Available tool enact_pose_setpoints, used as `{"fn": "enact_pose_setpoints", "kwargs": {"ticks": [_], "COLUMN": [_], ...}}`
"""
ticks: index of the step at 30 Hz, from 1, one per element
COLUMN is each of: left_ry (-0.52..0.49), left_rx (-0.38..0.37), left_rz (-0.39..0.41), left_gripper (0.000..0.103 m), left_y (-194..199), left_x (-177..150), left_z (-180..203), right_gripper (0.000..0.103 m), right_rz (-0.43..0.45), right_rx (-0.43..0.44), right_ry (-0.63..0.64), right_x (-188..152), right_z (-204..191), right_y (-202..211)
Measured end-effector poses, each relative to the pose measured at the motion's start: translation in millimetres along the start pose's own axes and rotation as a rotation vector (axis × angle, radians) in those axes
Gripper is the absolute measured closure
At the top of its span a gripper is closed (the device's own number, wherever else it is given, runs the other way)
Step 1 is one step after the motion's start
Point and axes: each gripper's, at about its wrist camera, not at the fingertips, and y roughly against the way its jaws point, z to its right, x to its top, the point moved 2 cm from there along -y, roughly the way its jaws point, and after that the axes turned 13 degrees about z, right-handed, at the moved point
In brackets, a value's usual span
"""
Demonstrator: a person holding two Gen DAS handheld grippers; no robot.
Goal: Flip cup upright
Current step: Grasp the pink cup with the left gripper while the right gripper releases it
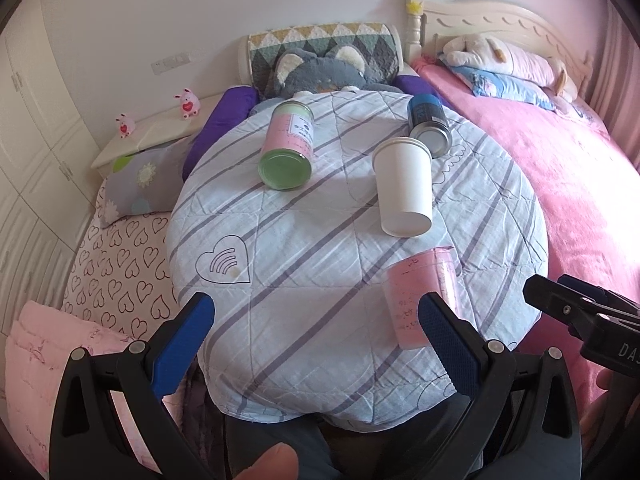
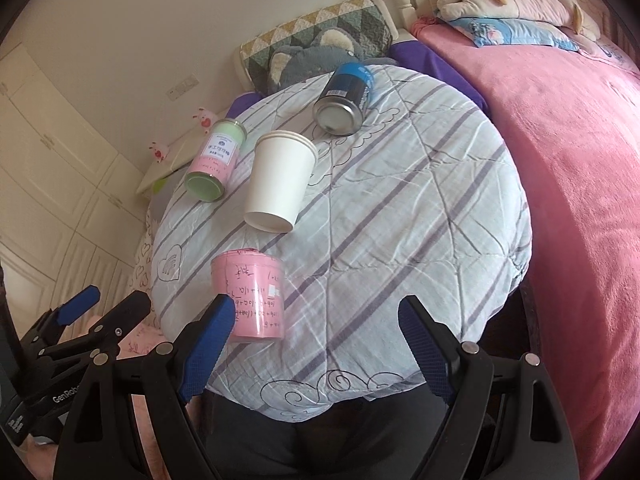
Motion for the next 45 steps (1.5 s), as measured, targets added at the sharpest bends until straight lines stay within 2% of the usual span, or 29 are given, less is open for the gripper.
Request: {"fn": "enact_pose_setpoints", "kwargs": {"ticks": [15,23,29,30,33,35,40,45], "left_ry": [-0.004,0.022,0.085,0.1,0.134,0.154,0.155,0.139], "left_rx": [-0.089,-0.149,-0.153,-0.158,-0.184,-0.209,-0.22,-0.193], "left_rz": [-0.093,-0.181,-0.244,-0.255,-0.286,-0.3,-0.282,-0.228], "left_gripper": [0.0,0.0,0.0,0.002,0.024,0.032,0.033,0.034], "left_y": [-27,-63,-95,-99,-107,-110,-107,-101], "left_x": [-1,-4,-10,-11,-13,-15,-11,-4], "left_z": [34,57,58,57,54,53,50,39], "right_gripper": [0.018,0.018,0.018,0.018,0.018,0.018,0.018,0.018], "right_rz": [0.025,0.01,0.002,-0.002,-0.007,-0.011,-0.018,-0.022], "right_rx": [-0.017,-0.017,-0.034,-0.038,-0.045,-0.05,-0.048,-0.04], "right_ry": [-0.038,-0.05,-0.064,-0.066,-0.077,-0.08,-0.079,-0.072], "right_x": [4,6,7,8,8,7,8,7], "right_z": [24,33,43,45,51,54,52,46], "right_y": [8,0,-5,-7,-10,-13,-17,-20]}}
